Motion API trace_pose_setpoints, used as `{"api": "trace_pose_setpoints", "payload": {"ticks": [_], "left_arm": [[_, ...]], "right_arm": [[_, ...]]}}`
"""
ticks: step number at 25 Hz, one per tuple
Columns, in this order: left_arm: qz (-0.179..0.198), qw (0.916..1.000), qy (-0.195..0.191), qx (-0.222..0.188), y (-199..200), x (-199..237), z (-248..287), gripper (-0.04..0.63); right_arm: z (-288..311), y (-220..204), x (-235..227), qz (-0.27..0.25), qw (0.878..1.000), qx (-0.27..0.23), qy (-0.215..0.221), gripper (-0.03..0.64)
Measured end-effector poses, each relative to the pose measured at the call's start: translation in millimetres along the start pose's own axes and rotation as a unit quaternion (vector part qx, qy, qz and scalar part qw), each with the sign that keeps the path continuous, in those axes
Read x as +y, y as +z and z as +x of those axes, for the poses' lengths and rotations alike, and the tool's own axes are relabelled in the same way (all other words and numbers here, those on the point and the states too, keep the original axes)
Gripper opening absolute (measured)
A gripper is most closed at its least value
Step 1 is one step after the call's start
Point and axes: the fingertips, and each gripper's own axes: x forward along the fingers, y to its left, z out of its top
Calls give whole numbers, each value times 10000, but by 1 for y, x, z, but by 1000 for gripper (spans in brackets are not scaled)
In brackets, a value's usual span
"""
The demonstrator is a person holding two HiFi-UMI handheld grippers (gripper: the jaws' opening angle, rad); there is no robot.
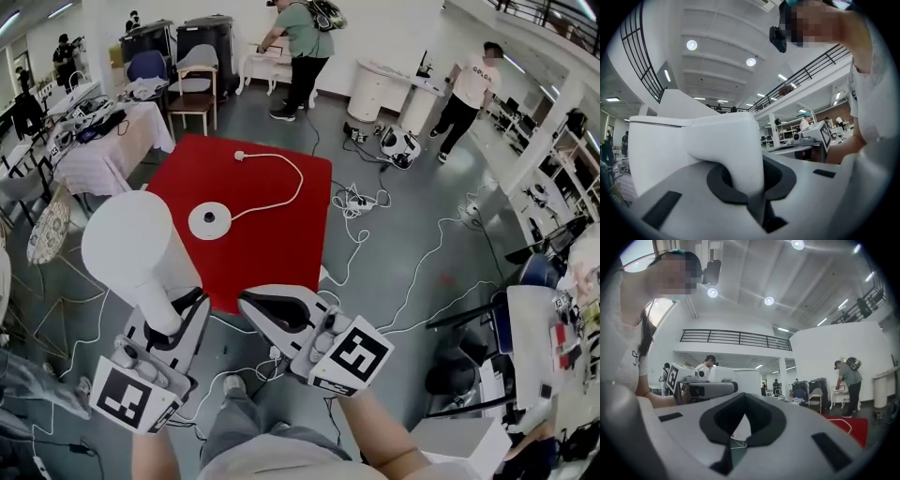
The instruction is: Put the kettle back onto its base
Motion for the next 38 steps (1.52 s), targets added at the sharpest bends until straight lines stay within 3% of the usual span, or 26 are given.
{"api": "trace_pose_setpoints", "payload": {"ticks": [12,17,23,38], "left_arm": [[-41,9972,-748,71,-28,87,58,34],[-68,9961,-872,66,-41,100,82,34],[-203,9981,-581,90,-57,102,119,34],[-272,9976,614,165,-127,134,231,34]], "right_arm": [[99,3,-82,-138,9992,-201,-320,8],[108,-4,-111,-119,9987,-156,-471,8],[93,-15,-152,46,9993,-86,-358,8],[71,-49,-252,240,9970,216,705,8]]}}
